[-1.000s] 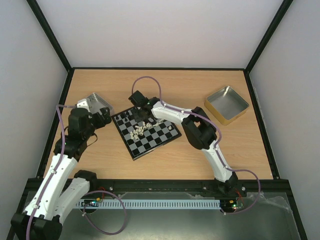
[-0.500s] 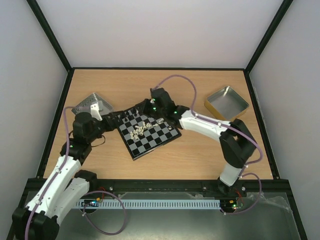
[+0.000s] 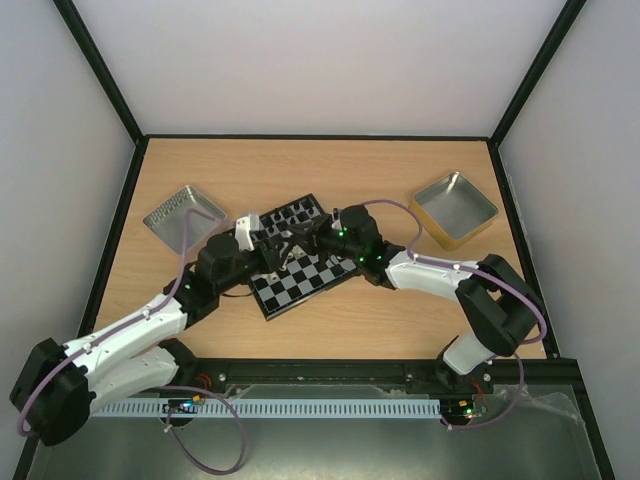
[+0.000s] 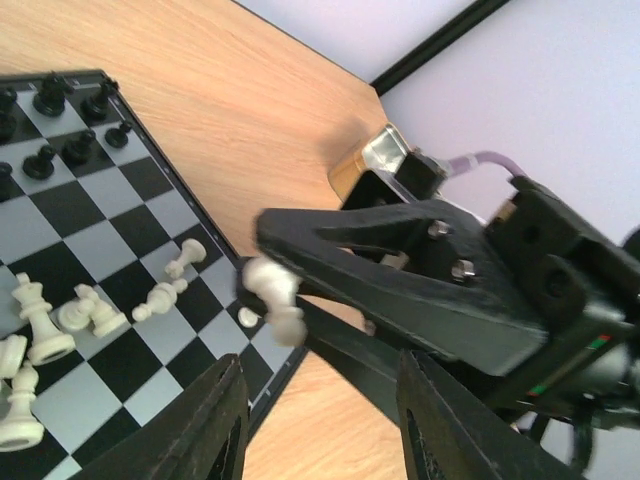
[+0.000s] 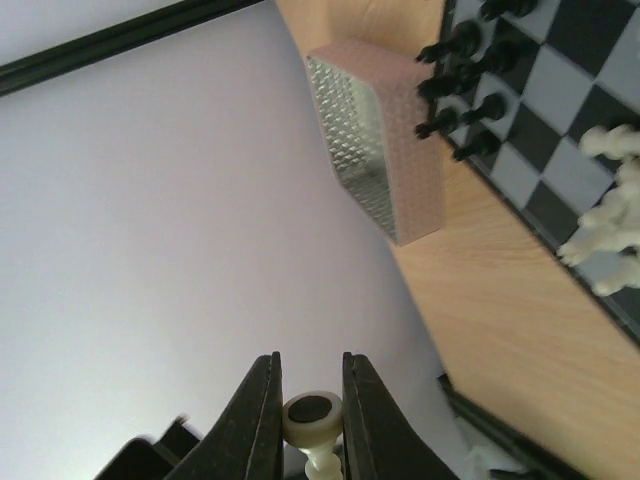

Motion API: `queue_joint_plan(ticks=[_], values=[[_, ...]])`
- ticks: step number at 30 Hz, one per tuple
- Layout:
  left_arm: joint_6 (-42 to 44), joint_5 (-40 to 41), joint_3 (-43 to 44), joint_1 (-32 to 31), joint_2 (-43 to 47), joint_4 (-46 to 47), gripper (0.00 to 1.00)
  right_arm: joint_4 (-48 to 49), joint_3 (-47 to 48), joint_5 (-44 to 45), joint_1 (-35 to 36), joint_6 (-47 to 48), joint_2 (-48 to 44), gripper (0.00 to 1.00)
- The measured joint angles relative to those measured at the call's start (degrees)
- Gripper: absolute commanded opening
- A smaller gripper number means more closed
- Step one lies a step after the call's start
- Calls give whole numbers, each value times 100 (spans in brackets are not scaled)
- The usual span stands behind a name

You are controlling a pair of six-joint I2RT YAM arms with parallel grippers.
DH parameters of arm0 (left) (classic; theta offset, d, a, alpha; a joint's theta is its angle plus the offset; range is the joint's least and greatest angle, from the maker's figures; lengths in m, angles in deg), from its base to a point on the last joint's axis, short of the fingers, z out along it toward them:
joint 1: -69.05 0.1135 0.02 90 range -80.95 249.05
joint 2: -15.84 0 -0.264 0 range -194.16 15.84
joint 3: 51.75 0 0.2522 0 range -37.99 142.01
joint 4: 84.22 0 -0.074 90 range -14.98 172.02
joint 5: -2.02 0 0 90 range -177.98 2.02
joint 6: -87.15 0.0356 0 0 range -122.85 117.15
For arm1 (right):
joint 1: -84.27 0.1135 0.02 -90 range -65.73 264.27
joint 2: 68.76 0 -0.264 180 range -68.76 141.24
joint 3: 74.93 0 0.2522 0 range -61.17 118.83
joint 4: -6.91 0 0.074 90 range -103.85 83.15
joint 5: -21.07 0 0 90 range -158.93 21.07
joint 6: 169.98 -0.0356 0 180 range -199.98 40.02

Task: Set up the chess pieces on the board
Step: Place the chess piece on the chessboard.

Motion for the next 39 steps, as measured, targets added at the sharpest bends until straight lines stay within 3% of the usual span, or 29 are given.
queue_joint_plan(ticks=[6, 12, 19, 21, 24, 30, 35, 39], values=[[22, 299, 0, -28, -192, 275, 37, 345, -107, -173, -66, -654, -173, 9], [208, 234, 55, -28, -498, 573, 17, 393, -188, -216, -68, -876, -223, 9], [433, 184, 59, -42, -555, 761, 4, 363, -190, -208, -68, -868, -254, 9], [507, 184, 81, -44, -570, 758, 3, 334, -190, -199, -81, -828, -280, 11], [658, 179, 201, -46, -621, 625, 2, 256, -190, -162, -105, -678, -341, 22], [960, 101, 931, -52, -715, -435, 2, -203, -236, 15, -275, 142, -708, 49], [1270, -208, 1897, -55, -1060, -2041, 2, -1130, -354, 737, -715, 1333, -1482, 55], [1521, -450, 3056, -157, -1884, -3639, 2, -2020, -380, 1720, -1086, 2378, -2192, 57]])
